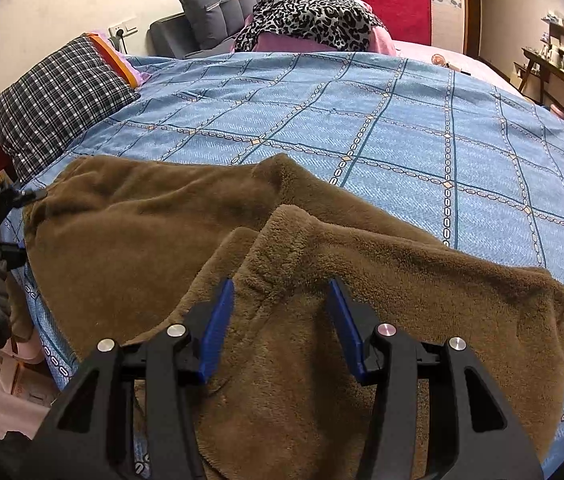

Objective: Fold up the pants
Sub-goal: 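Lift the folded end with the left tool and carry it over the pants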

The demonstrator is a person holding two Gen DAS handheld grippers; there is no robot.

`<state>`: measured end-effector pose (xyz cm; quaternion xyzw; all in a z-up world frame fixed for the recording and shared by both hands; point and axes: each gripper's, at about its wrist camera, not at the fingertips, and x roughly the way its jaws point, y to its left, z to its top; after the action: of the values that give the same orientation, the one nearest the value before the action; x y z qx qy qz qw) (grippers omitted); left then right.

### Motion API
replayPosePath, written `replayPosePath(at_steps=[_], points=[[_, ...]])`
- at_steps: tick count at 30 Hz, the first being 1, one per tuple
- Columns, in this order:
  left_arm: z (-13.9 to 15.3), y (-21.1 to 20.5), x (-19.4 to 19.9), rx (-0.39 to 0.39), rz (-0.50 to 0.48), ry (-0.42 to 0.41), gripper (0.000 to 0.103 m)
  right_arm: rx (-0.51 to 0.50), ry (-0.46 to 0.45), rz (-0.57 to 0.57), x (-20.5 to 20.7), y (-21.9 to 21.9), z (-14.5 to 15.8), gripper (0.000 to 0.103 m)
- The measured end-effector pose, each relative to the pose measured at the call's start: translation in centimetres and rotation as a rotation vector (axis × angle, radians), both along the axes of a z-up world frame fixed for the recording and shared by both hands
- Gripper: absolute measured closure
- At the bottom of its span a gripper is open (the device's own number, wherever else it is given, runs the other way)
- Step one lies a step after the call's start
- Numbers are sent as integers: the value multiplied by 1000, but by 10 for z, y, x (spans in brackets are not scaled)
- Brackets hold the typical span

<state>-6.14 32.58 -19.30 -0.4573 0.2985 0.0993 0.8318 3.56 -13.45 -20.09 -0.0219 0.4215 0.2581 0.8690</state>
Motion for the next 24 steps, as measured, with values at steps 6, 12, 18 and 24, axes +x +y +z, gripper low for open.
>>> replayPosePath(at_steps=[6, 12, 18, 24], points=[[-10, -5, 17, 98, -27, 7, 26, 0, -3, -6, 0, -2, 1, 53], [-4, -2, 15, 74, -29, 19, 72, 15, -9, -38, 2, -9, 4, 53], [38, -31, 16, 214, -50, -12, 77, 45, -42, -95, 1, -27, 13, 53], [95, -84, 21, 357, -128, -106, 78, 89, -52, -187, 1, -60, 19, 53]])
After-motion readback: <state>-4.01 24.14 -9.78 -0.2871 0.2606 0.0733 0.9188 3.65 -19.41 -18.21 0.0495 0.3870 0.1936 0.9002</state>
